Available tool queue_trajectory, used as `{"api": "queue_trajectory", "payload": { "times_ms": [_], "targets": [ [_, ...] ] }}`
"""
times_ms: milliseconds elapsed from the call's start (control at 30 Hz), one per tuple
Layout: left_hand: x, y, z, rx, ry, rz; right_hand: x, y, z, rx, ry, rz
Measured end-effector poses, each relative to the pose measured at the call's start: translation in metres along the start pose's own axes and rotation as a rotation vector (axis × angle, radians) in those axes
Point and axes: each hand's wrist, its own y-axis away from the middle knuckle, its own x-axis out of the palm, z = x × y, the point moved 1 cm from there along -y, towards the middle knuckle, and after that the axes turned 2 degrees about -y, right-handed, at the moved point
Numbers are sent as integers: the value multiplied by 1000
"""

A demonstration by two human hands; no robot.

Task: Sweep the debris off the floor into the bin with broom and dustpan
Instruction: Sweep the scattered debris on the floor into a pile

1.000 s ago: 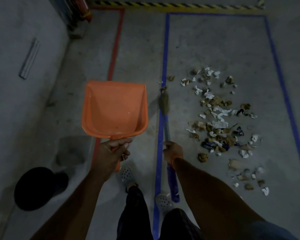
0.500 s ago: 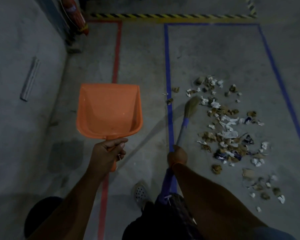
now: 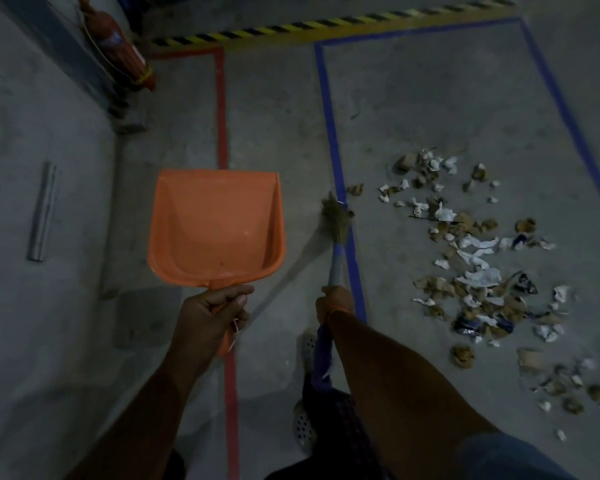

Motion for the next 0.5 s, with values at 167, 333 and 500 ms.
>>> {"api": "queue_trajectory", "payload": {
  "times_ms": [167, 333, 500],
  "targets": [
    [8, -41, -32, 10, -26, 26, -19, -22, 11, 98, -90, -114],
    [26, -67, -59, 41, -59, 71, -34, -28, 33, 160, -189, -235],
    [41, -88, -85, 66, -76, 111, -40, -34, 59, 108, -242, -251]
  ]
}}
